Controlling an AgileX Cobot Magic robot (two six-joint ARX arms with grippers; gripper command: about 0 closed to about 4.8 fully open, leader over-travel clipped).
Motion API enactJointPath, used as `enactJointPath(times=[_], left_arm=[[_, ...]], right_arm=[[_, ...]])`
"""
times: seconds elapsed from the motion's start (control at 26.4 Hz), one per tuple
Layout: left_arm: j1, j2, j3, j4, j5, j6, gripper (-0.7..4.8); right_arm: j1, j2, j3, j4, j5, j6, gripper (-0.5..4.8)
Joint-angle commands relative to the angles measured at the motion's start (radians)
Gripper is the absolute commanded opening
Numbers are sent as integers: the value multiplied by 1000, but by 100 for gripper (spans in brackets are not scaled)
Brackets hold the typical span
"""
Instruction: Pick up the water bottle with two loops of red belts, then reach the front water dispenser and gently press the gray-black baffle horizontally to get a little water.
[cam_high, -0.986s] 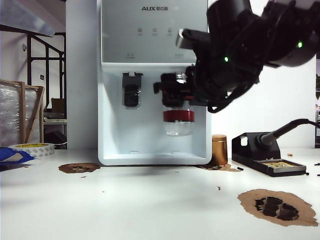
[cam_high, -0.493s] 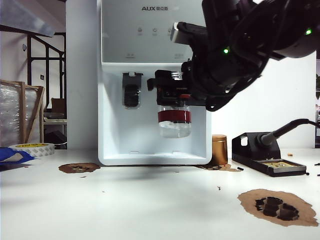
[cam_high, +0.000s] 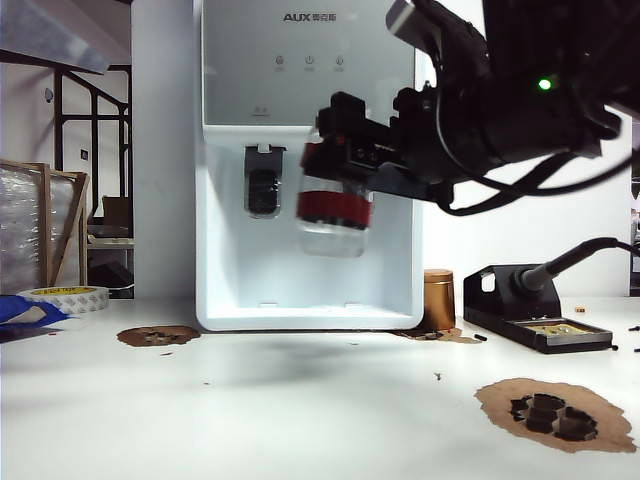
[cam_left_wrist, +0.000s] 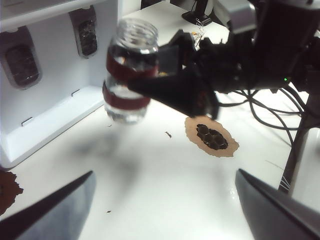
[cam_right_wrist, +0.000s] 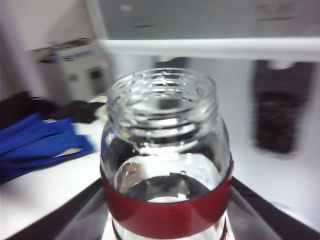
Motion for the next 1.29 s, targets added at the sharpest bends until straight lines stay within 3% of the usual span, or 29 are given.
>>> enactJointPath(times=[0.04, 0.3, 0.83, 1.29], left_arm=[[-1, 0, 5, 2, 0, 3, 464], [-1, 0, 5, -3, 0, 3, 464], [-2, 0, 5, -13, 0, 3, 464], [-2, 0, 5, -14, 0, 3, 464]], right_arm=[[13, -9, -5, 37, -98, 18, 87], [39, -9, -8, 35, -230, 16, 88], [76, -4, -116, 58, -107, -67, 88], [76, 0, -220, 136, -105, -72, 88]])
